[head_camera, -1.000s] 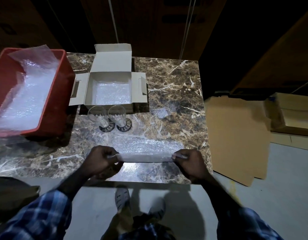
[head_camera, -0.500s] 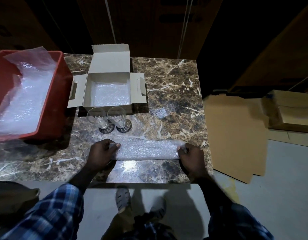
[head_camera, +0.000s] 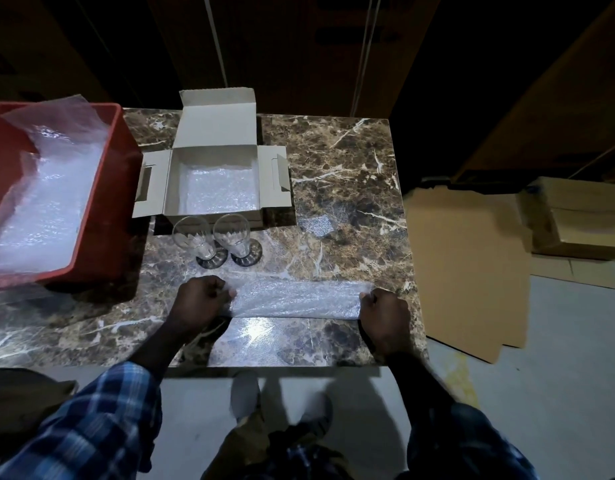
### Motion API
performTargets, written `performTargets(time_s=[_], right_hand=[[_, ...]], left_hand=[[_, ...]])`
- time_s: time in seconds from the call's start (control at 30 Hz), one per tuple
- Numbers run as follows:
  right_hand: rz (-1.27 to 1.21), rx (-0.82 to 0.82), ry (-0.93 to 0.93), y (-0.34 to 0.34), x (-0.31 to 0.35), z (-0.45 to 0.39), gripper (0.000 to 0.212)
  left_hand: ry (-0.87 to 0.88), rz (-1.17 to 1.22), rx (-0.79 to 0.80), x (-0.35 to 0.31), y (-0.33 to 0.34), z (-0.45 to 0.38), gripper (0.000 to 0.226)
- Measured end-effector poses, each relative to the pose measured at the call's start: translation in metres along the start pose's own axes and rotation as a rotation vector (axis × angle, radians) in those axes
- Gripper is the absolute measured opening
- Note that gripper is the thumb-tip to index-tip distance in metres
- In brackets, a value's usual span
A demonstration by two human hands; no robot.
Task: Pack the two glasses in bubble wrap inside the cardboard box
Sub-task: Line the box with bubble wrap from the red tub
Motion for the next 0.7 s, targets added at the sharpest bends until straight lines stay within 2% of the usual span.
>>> performTargets(time_s=[0.43, 0.57, 0.7], right_hand=[[0.067, -0.013, 0.002, 0.006, 0.0, 0.0, 0.028], [0.077, -0.032, 0.033, 0.006, 0.002, 0.002, 0.027], [0.085, -0.035, 0.075, 0.006, 0.001, 0.004, 0.026]], left_hand=[[0.162, -0.196, -0.257, -0.011, 0.012, 0.009, 0.012], [0.137, -0.251, -0.325, -0.015, 0.017, 0.013, 0.012], [0.083, -0.249, -0.329, -0.012, 0.022, 0.015, 0.012]])
Point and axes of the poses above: each hand's wrist, its own z-axis away from the middle knuckle, its own y-axis out of the palm, x = y × z, the point moved 4 cm from there along -z, towards the middle knuckle, and after that the axes turned 8 degrees about -z, right-handed, at the moved point
